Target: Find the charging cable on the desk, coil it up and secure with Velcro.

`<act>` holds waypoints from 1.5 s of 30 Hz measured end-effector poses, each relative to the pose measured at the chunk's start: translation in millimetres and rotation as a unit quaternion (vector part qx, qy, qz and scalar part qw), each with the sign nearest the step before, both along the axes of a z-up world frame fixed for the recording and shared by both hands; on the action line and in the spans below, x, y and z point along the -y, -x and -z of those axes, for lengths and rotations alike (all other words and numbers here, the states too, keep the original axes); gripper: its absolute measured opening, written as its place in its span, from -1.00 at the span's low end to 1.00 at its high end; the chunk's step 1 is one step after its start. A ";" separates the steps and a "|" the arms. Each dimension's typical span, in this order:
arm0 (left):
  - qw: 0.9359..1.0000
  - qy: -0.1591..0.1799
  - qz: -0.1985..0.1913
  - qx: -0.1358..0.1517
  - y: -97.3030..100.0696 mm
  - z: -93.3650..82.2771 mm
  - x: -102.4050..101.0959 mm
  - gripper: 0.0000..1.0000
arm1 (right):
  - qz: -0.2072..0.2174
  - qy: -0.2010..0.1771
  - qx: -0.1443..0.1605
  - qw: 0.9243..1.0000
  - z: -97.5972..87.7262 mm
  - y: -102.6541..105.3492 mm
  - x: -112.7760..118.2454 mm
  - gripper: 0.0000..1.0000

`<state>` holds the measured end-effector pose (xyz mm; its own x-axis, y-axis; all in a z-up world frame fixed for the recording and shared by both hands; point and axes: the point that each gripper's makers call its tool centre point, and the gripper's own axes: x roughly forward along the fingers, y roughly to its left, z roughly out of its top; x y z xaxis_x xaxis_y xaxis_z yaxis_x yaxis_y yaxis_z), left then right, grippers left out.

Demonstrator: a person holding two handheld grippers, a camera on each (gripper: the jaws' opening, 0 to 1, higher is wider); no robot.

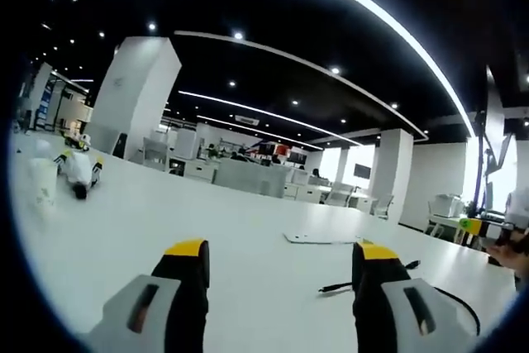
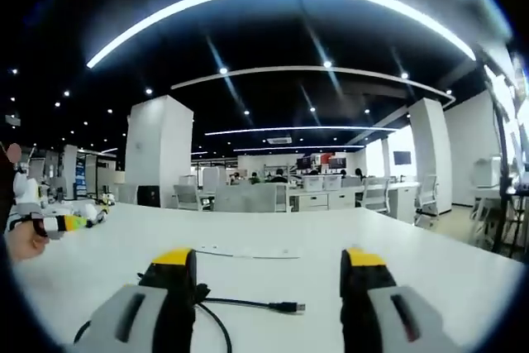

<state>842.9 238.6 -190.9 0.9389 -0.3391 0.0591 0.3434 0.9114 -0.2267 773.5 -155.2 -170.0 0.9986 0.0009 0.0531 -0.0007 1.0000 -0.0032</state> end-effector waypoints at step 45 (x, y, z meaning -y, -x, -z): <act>0.996 -0.009 -0.081 0.030 131.8 23.6 -50.7 0.44 | 0.048 -0.020 -0.019 0.998 35.1 105.2 11.5 0.28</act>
